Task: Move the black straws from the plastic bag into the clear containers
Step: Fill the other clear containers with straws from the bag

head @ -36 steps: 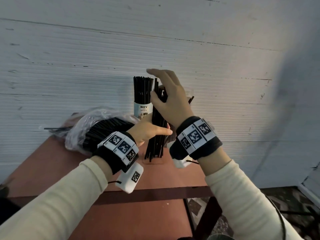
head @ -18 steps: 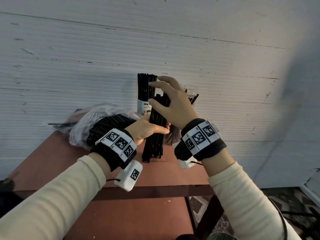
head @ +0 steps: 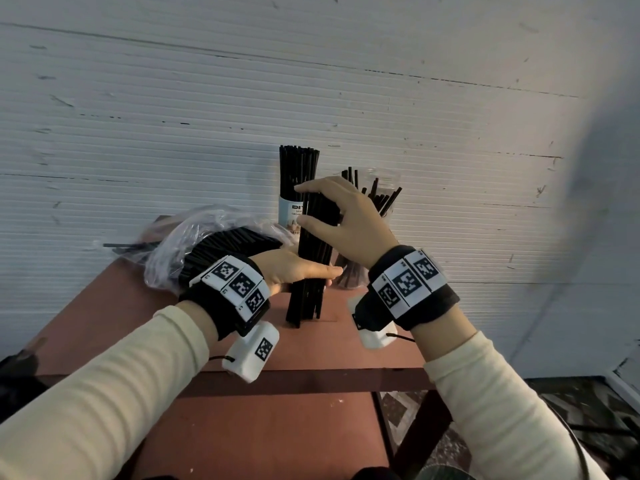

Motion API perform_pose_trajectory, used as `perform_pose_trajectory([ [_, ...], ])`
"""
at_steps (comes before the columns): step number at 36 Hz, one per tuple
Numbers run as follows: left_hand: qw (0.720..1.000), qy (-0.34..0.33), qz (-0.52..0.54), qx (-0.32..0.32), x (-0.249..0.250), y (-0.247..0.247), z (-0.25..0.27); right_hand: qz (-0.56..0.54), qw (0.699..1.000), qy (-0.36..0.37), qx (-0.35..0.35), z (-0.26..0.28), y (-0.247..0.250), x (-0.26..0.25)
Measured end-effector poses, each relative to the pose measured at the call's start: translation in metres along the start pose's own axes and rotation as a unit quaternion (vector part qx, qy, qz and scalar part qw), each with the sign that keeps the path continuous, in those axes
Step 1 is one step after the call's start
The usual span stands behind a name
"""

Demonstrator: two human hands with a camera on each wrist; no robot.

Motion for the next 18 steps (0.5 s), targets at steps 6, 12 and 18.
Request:
perform_pose_trajectory([
  [6, 0.997, -0.046, -0.026, 0.055, 0.006, 0.007, 0.007, 0.022, 0.998, -0.048, 0.025, 0.002, 0.023, 0.0],
  [12, 0.99, -0.103, -0.015, -0.091, 0.042, -0.007, 0.041, -0.003, 0.982, -0.149, -0.118, 0.011, 0.029, 0.004],
  [18, 0.968, -0.124, -0.098, -0.193, 0.046, -0.021, 0.052, -0.079, 0.958, -0.139, -0.236, 0.031, 0.017, -0.012],
])
Point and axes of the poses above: each hand's wrist, its own z-axis away from the middle knuckle, its own y-axis out of the back of the hand, x = y × z, the point moved 5 cm from there along -z, towards the middle knuckle, and after that the axes turned 15 degrees about x, right-handed, at the moved point
